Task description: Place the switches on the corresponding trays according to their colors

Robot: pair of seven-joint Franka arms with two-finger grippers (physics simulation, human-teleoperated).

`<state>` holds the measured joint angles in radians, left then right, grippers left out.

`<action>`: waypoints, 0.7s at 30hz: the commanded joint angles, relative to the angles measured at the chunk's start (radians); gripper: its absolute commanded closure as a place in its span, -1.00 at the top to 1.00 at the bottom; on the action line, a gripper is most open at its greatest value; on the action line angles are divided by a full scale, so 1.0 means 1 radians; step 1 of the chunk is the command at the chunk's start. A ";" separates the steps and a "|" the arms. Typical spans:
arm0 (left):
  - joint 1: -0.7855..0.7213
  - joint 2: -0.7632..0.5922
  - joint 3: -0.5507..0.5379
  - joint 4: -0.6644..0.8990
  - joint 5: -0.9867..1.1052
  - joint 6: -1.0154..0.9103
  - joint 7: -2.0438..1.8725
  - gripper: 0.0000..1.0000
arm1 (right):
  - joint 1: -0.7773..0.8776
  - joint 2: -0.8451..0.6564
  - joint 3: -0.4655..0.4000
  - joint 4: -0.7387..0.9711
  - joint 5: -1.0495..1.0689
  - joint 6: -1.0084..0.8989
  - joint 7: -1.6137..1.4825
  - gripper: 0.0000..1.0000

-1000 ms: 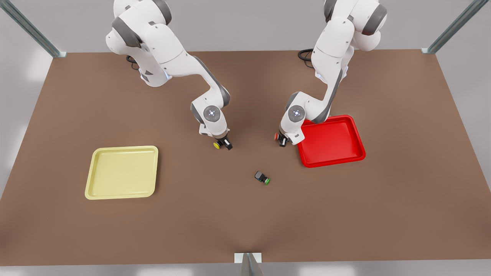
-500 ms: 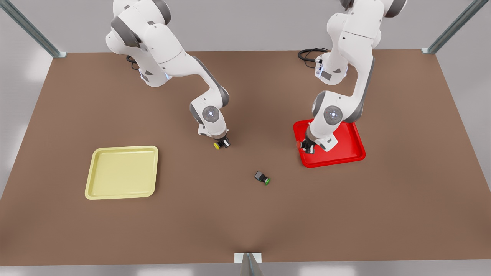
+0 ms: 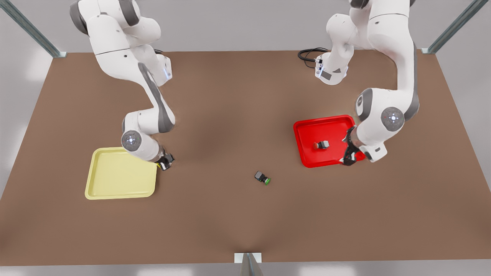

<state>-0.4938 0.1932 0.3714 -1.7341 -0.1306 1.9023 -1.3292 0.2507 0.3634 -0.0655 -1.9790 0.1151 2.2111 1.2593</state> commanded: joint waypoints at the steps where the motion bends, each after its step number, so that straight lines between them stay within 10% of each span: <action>1: 0.073 0.006 0.001 0.218 0.054 -0.620 1.388 1.00 | -0.027 -0.004 -0.077 0.003 0.000 -0.228 -0.952 0.01; 10: 0.173 0.014 -0.115 0.421 0.045 -0.634 1.553 1.00 | -0.065 0.106 -0.231 0.002 -0.023 -0.122 -1.238 0.04; 11: 0.173 0.014 -0.115 0.421 0.043 -0.634 1.552 1.00 | -0.065 0.107 -0.231 0.002 -0.020 -0.122 -1.238 0.12; 12: 0.170 0.014 -0.115 0.421 0.042 -0.634 1.538 1.00 | -0.065 0.109 -0.231 0.003 -0.018 -0.122 -1.239 0.78; 13: 0.169 0.014 -0.115 0.421 0.037 -0.635 1.535 1.00 | -0.065 0.115 -0.231 0.006 -0.015 -0.120 -1.245 1.00; 21: 0.167 0.012 -0.117 0.424 0.037 -0.641 1.521 1.00 | -0.070 0.114 -0.229 0.373 -0.017 -0.454 -1.325 1.00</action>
<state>-0.3268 0.2075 0.2541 -1.3109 -0.0939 1.2833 -0.2731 0.1806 0.4797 -0.2943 -1.6664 0.0946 1.9696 0.4069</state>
